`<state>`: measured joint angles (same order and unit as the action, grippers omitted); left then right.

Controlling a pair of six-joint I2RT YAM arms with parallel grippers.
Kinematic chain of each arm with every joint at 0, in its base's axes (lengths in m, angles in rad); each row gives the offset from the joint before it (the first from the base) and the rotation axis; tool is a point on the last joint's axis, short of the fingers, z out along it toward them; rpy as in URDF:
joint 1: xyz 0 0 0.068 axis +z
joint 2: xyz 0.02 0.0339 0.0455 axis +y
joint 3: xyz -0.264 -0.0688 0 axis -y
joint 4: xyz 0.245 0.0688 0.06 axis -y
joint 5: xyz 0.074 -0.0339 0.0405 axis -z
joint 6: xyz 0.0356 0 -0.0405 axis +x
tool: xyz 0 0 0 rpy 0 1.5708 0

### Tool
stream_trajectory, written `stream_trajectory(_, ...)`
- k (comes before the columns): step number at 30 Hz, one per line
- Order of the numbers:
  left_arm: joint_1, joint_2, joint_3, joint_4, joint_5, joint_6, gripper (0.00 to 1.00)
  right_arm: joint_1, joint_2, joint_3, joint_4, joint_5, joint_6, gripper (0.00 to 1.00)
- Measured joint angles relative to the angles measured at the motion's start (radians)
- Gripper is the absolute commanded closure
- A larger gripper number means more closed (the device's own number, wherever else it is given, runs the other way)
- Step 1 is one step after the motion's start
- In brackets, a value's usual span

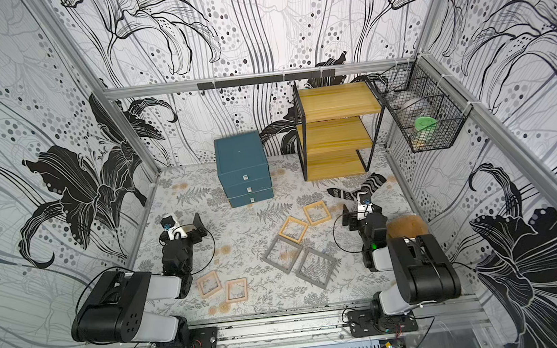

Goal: Place the brooch boxes into the drawer by color
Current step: Open the drawer in the storage box.

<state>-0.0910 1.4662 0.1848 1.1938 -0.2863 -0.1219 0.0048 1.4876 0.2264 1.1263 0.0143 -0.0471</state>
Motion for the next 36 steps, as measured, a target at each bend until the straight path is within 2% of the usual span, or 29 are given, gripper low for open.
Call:
stream_trajectory(23,-0.002,-0.002,0.0,0.001,-0.002,0.008,0.03,0.0,-0.004,0.014,-0.029,0.0,0.0,0.04)
stream_trajectory(25,-0.014,-0.026,0.006,-0.034,-0.019,0.013,0.03,0.0,-0.023,0.087,-0.166,0.003,0.001,0.04)
stream_trajectory(28,-0.053,-0.114,0.079,-0.205,-0.056,0.018,0.03,0.0,-0.041,0.283,-0.373,-0.001,0.001,0.04)
stream_trajectory(36,-0.158,-0.32,0.267,-0.465,-0.164,-0.011,0.03,0.0,-0.219,0.526,-0.6,0.008,0.032,0.04)
